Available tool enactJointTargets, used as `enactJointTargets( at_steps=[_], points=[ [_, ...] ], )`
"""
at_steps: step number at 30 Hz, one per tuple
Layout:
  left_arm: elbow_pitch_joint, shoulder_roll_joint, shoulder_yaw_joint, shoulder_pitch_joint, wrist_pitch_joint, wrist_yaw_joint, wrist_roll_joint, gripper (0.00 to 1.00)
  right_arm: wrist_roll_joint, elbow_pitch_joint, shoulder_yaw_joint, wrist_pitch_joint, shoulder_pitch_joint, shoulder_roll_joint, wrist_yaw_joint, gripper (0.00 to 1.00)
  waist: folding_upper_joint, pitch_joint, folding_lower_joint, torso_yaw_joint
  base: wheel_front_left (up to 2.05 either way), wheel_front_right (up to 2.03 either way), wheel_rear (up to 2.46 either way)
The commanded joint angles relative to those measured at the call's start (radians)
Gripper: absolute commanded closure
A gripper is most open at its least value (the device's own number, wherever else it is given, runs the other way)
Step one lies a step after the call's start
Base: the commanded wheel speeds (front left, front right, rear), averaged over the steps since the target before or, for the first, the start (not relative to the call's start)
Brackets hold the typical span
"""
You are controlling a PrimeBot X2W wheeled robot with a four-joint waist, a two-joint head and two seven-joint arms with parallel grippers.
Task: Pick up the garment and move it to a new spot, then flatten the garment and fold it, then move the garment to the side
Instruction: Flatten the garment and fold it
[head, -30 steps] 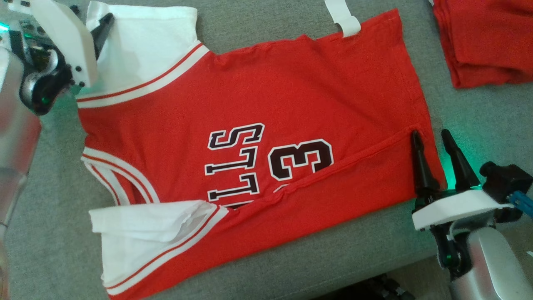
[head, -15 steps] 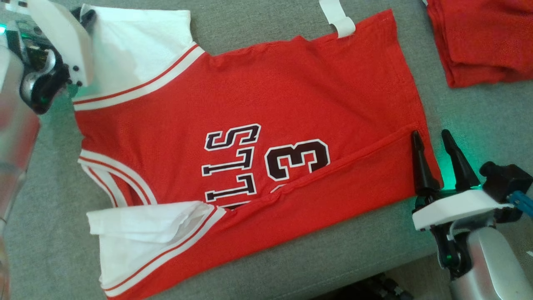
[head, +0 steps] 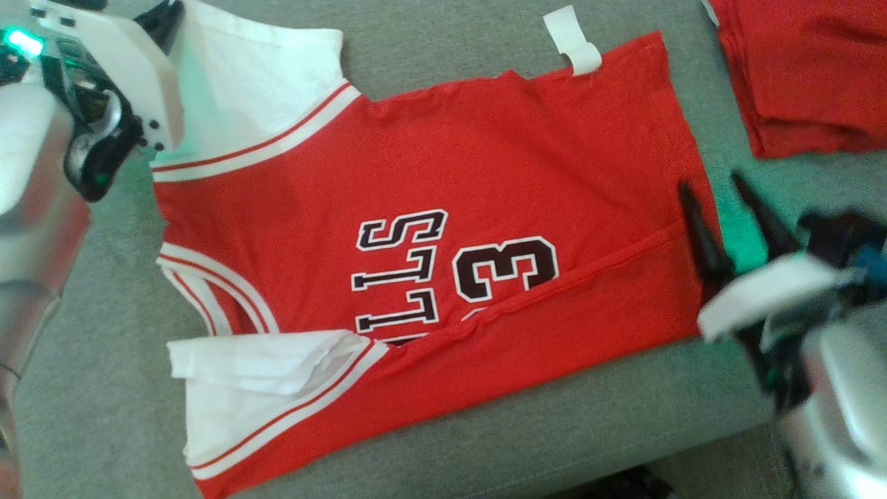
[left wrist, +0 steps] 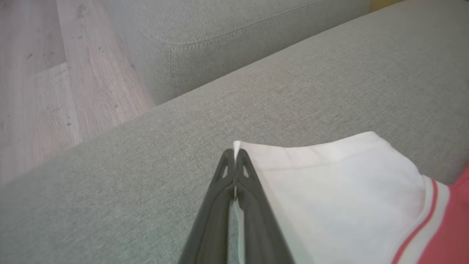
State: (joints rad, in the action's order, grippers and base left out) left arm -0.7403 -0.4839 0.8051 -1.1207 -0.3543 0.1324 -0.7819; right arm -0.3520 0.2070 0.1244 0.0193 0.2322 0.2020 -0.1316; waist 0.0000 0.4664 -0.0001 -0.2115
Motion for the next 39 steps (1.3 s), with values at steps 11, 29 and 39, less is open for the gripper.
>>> enactJointTargets(
  at_steps=[11,29,39],
  points=[
    [0.046,-0.020,0.097,-0.112,0.095,-0.002,-0.008,1.00,0.026,0.174,0.081,0.287,0.417,0.073,0.001,0.00,0.0000,-0.027,0.0001,0.081,0.00,0.00,0.00],
    [0.007,-0.022,0.230,-0.173,0.151,-0.002,-0.098,1.00,-0.007,0.422,0.111,0.290,0.568,0.065,0.001,0.00,0.0000,-0.019,0.0001,0.123,0.00,0.00,0.00],
    [-0.015,-0.022,0.281,-0.190,0.175,-0.002,-0.140,1.00,-0.011,0.475,0.125,0.264,0.596,0.077,0.001,1.00,0.0000,-0.016,0.0001,0.133,0.00,0.00,0.00]
  ],
)
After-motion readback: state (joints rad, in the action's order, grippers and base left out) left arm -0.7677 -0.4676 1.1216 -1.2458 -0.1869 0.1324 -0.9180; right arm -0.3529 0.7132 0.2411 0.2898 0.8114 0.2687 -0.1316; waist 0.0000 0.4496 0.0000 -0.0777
